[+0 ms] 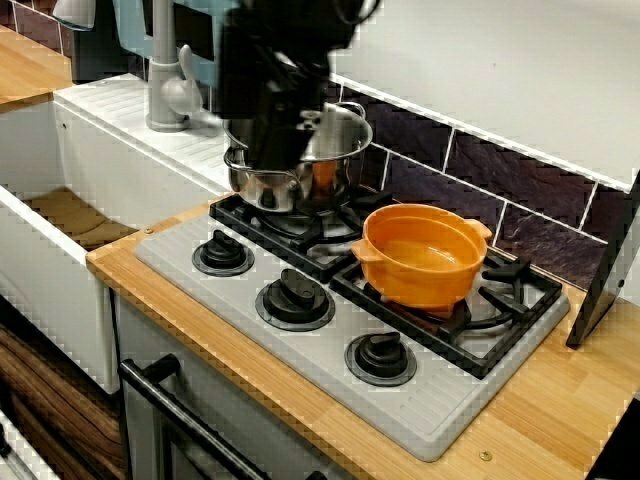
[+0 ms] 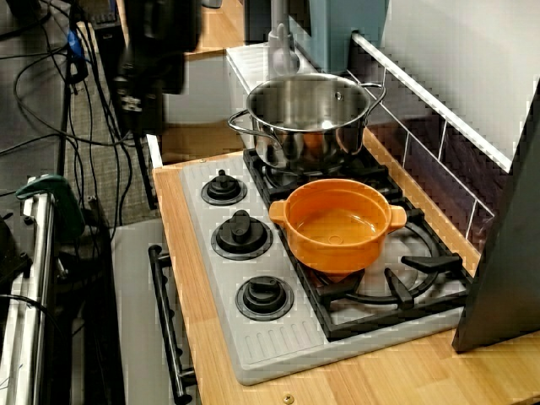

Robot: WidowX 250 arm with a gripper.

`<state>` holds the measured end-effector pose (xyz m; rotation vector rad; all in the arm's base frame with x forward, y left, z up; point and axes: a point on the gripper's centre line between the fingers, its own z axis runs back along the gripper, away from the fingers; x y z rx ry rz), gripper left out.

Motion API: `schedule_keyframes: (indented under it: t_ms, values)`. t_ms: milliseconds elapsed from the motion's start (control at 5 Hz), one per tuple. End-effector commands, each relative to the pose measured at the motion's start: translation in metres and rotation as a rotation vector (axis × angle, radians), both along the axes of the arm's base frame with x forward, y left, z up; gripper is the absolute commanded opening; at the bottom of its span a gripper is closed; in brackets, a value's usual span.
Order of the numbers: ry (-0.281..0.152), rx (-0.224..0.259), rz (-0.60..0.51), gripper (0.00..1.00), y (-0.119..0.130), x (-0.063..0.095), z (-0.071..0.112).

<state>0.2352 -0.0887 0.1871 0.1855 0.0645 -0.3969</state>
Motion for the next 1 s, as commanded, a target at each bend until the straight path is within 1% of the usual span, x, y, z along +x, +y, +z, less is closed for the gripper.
schedule_keyframes:
  t_ms: [0,200,400,600,800]
  values:
    - [-0.021,-0.069,-0.04,1.0,0.025,0.049,0.0]
    - [0.035,-0.065,-0.024,1.0,0.028,0.066,-0.011]
    - [0.04,-0.014,-0.067,1.0,0.026,0.077,-0.018]
    - [-0.042,-0.042,-0.033,1.0,0.015,0.078,-0.012]
    - [-0.09,-0.11,0.063,1.0,0.012,0.074,0.0]
